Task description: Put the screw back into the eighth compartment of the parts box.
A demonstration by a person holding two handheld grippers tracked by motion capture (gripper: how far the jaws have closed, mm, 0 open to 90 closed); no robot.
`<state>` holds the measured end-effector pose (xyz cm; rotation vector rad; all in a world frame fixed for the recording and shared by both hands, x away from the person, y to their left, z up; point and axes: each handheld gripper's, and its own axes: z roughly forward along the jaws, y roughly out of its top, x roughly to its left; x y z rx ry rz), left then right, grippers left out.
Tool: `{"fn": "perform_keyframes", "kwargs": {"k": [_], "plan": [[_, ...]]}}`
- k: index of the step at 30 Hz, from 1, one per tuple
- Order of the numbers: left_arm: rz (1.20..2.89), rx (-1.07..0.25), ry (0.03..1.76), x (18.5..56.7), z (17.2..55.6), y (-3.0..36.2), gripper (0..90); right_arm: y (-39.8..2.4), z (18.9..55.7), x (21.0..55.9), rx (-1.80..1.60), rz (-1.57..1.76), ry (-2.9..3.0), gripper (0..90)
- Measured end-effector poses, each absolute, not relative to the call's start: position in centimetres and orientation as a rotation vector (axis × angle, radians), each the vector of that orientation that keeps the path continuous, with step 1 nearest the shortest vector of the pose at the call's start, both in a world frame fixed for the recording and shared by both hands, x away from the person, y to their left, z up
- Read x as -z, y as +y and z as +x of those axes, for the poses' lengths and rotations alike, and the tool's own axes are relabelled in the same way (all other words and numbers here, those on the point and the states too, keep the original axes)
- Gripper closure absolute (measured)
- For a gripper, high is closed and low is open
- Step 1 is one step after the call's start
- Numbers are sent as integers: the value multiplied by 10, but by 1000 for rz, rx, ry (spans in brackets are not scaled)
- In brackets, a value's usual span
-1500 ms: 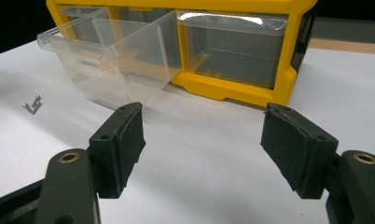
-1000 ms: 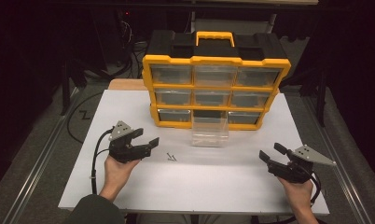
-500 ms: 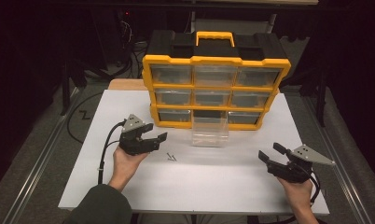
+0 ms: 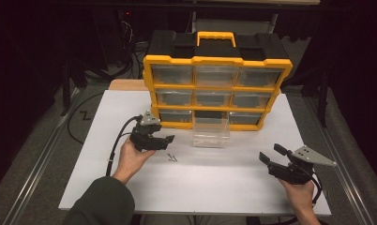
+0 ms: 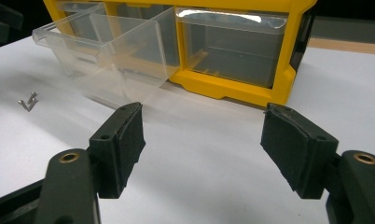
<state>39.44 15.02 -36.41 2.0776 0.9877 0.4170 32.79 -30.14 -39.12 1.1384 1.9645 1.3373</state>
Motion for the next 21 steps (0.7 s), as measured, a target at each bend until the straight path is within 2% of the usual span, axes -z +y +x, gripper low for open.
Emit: {"fn": "perform_keyframes", "kwargs": {"k": [12,21], "plan": [[2317,-365,910,365,396,141,369,-300,329,392,-1323,1154,1982,322],[2381,-328,867,368,393,136,422,-301,329,392,-1320,1158,1979,322]]}}
